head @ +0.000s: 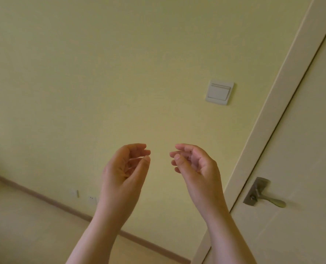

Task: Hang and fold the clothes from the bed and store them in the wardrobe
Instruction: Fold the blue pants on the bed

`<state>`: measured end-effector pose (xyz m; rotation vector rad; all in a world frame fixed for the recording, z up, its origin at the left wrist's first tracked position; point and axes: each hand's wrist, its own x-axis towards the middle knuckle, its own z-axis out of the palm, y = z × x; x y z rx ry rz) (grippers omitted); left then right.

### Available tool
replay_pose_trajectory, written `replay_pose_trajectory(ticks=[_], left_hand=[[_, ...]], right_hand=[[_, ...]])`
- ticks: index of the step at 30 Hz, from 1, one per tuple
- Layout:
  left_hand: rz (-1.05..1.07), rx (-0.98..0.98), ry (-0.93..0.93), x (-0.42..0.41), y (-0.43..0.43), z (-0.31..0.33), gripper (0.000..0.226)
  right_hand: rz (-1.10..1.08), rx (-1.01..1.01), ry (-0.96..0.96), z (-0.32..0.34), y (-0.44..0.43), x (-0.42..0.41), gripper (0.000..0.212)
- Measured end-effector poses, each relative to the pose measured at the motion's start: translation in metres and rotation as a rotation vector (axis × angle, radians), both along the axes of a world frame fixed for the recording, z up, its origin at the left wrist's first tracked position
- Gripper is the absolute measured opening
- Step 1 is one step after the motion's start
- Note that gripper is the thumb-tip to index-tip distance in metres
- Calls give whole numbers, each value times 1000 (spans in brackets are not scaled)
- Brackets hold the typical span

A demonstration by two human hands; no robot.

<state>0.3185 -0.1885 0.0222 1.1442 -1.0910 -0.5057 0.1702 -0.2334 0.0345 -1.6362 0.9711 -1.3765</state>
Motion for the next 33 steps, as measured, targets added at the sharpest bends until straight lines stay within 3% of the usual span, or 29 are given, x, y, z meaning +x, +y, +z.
replay_pose_trajectory(ticks=[18, 26, 33], left_hand=[[249, 61, -35, 82, -204, -3, 23], [507, 60, -16, 123, -258, -7, 23], [814, 118, -46, 176, -251, -15, 22]], right_hand=[[217, 17, 41, -10, -235, 99, 16], [497, -23, 50, -14, -327, 168, 14], [797, 0, 71, -28, -345, 259, 14]])
